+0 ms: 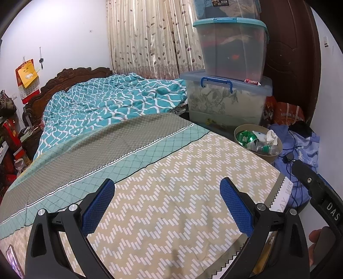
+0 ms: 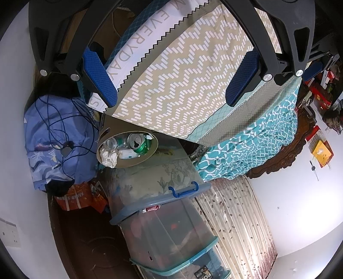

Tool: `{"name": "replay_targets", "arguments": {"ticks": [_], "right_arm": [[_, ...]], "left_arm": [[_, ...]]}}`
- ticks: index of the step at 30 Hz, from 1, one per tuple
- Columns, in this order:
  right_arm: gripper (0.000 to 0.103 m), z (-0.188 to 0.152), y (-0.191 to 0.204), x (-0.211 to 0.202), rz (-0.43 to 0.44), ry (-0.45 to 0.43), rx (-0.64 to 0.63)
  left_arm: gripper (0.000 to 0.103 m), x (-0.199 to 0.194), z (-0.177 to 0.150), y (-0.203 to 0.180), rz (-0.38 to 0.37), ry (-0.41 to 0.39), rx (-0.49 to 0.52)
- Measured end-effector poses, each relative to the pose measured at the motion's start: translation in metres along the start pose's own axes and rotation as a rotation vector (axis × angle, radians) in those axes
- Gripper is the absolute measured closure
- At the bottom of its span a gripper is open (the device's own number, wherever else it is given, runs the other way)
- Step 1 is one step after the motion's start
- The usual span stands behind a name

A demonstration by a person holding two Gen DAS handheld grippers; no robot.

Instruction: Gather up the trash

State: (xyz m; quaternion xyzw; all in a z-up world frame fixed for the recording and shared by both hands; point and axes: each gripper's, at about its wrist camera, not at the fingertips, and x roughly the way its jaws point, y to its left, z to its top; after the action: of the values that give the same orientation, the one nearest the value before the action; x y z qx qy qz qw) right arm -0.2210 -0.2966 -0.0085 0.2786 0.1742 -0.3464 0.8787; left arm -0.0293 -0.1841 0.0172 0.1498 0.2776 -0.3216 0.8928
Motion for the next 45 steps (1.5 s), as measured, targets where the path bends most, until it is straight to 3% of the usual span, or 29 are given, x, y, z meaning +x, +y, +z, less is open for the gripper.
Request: {"name": "replay_targets", "arguments": {"ticks": [45], "right_arm": [[0.003,0.0003,-0.0027,0.0065,0.007,0.019,0.006]], "left_arm": [[0.008,0.0038,-0.0045,-0.0040,-0.033,0.040,0.027]]}}
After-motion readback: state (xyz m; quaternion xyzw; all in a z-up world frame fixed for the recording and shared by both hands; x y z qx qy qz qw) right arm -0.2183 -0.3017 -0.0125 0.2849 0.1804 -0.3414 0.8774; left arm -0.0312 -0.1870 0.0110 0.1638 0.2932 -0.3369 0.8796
